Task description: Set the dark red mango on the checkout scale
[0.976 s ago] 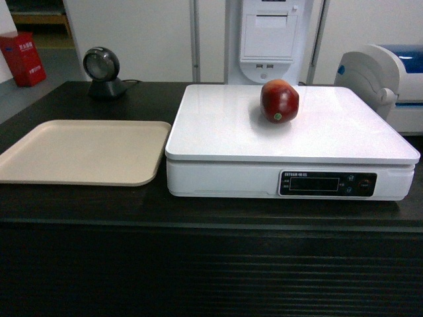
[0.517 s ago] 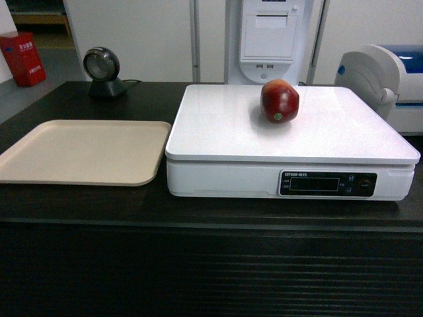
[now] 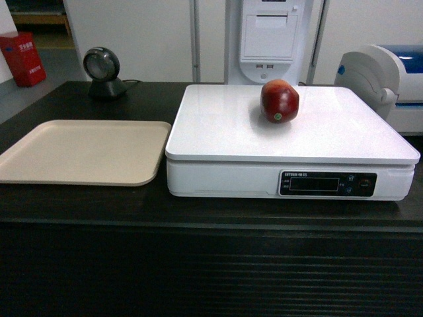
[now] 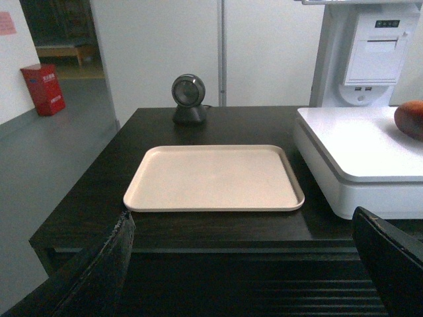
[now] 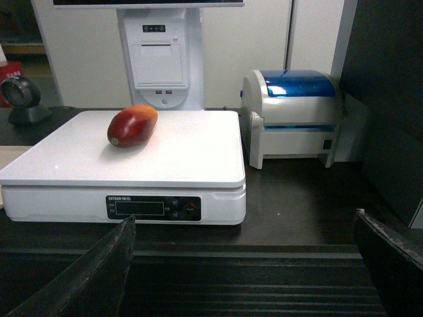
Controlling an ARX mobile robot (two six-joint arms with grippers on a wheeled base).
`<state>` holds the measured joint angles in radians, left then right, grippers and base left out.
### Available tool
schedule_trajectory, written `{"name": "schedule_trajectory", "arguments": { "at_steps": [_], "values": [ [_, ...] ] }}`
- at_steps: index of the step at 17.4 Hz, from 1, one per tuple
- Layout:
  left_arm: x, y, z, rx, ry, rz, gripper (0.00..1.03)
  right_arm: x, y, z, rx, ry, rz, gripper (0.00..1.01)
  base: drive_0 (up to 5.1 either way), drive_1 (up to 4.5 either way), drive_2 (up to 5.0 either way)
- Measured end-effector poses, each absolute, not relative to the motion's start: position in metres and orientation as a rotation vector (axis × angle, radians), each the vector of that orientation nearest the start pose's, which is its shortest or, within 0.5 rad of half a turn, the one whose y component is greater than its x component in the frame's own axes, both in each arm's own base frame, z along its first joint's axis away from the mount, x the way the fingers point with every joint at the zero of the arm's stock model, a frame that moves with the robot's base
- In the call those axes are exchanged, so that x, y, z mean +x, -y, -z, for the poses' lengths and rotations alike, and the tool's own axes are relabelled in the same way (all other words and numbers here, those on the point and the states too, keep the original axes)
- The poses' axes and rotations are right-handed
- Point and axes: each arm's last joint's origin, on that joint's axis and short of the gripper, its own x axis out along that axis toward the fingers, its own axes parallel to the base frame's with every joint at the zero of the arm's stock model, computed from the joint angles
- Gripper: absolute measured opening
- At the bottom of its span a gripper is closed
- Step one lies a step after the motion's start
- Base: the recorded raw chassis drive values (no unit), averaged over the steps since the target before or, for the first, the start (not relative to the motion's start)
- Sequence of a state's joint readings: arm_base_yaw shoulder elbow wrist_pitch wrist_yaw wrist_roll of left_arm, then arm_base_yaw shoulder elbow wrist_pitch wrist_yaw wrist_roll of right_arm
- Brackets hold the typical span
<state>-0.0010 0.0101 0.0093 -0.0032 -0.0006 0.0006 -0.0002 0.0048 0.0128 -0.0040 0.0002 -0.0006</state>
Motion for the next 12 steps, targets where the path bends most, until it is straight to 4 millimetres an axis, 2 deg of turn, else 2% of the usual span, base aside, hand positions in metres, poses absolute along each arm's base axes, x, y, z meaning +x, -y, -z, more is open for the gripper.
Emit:
{"name": "schedule_trajectory", "arguments": {
  "at_steps": [12],
  "values": [
    [0.0978,0.0001,-0.1656,0.001,-0.004,0.001,0.98,0.0972,0.0000,-0.1671,-0.001,0.004,0.000,0.98,0.0,0.00,0.0]
  ]
}}
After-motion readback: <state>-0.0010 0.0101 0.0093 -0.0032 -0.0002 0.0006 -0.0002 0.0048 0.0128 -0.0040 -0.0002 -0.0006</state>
